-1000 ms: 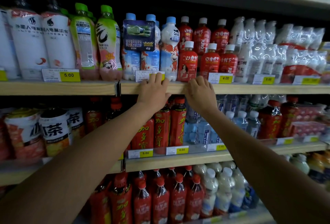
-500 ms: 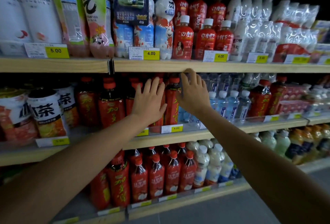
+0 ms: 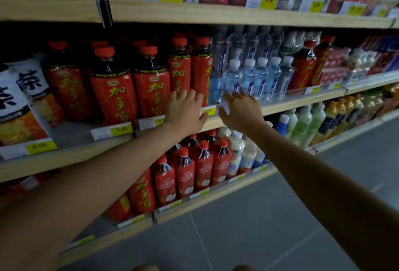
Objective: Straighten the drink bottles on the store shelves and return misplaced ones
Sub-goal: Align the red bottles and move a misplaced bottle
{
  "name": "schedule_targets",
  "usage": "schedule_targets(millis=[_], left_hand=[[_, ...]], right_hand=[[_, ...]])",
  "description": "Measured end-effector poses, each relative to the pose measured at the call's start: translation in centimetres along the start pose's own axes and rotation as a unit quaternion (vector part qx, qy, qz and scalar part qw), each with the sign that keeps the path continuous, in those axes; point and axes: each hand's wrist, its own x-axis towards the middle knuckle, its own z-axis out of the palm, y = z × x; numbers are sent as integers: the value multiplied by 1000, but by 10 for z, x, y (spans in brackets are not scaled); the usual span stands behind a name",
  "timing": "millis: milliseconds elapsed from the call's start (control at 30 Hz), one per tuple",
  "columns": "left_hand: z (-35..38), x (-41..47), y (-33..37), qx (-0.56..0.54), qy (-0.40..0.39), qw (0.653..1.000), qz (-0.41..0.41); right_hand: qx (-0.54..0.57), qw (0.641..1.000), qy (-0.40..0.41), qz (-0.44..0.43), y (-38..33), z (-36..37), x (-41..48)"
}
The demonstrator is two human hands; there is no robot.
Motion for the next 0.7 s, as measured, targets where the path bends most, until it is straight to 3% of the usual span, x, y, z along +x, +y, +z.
schedule_targets(millis=[400, 700], left_hand=[[2, 1, -10, -21, 11, 998, 65], [0, 43, 48, -14, -13, 997, 79]], right_hand=[[-16, 998, -27, 45, -10, -11, -9], [-20, 997, -5, 73, 64, -13, -23]])
